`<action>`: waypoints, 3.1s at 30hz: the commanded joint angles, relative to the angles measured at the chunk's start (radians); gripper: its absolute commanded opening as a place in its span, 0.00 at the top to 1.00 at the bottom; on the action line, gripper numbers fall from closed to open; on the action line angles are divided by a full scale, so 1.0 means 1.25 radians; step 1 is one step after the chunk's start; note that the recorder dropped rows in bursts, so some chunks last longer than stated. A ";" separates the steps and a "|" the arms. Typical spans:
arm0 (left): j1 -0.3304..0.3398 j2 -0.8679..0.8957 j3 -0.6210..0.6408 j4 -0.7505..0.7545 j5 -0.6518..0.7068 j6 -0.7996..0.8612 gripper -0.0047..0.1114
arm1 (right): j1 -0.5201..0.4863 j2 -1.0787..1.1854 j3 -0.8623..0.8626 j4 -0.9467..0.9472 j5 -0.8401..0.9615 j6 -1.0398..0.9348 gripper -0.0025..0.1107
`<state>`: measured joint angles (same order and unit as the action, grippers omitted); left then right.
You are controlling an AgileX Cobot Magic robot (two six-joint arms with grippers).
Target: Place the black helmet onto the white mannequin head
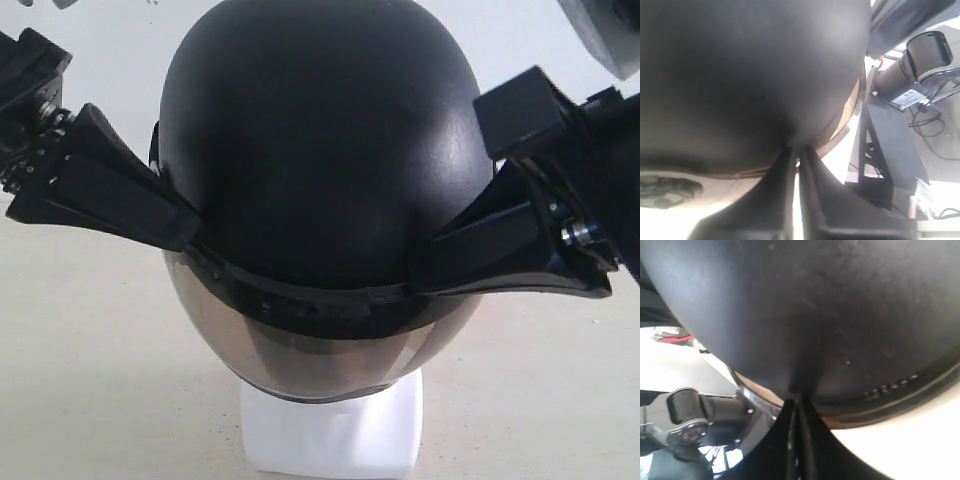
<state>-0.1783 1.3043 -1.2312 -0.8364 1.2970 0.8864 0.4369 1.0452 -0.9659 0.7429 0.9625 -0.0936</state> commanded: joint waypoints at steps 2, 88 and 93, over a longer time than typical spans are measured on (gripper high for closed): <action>-0.004 -0.017 0.001 0.017 -0.061 0.010 0.92 | -0.014 -0.028 -0.023 -0.079 -0.128 0.009 0.98; -0.003 -0.139 -0.048 0.327 -0.238 -0.263 0.92 | -0.014 -0.111 -0.044 -0.390 -0.044 0.192 0.98; -0.005 -0.222 -0.006 0.327 -0.225 -0.277 0.92 | -0.014 -0.111 -0.044 -0.387 0.001 0.195 0.98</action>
<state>-0.1783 1.0763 -1.2692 -0.4314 0.9911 0.5648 0.4182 0.9111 -1.0253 0.2655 0.9348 0.1568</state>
